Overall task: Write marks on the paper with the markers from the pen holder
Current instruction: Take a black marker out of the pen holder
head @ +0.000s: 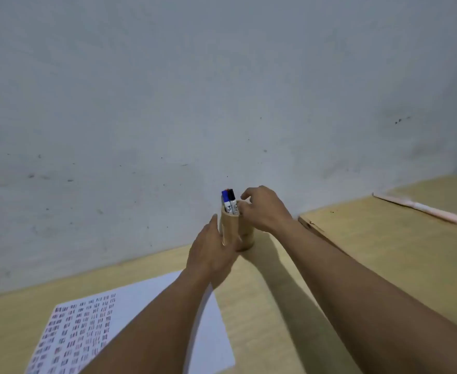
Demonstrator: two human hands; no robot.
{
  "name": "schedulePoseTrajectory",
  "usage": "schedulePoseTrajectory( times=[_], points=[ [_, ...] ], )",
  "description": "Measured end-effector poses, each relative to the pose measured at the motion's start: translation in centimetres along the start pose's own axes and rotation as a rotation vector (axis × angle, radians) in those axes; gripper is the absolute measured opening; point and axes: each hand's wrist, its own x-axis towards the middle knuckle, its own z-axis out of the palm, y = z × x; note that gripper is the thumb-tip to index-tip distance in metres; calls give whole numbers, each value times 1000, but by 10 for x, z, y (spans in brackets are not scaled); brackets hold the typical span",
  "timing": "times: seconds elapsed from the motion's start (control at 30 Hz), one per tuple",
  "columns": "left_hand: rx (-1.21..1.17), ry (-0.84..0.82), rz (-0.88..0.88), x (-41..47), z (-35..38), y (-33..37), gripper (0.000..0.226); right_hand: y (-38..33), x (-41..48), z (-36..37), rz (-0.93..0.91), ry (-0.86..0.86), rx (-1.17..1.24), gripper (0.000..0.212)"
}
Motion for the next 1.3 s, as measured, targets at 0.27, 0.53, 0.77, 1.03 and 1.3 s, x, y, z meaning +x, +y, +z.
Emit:
schedulePoseTrajectory(
  times=[0.27, 0.53, 0.77, 1.03, 1.3],
  points=[
    [-229, 70, -35, 19, 24, -8, 45, 2, 22, 18, 88, -71, 51, 22],
    [-233, 113, -20, 27, 39, -19, 49, 11, 30, 35, 100, 32, 88, 12],
    [-273, 114, -44, 21, 36, -10, 44, 0, 24, 11, 55, 166, 211, 14],
    [-181, 181, -40, 4, -9, 5, 60, -35, -1, -28, -84, 226, 278, 17],
    [-303, 337, 99, -32, -81, 27, 48, -58, -45, -35, -211, 67, 81, 28]
  ],
)
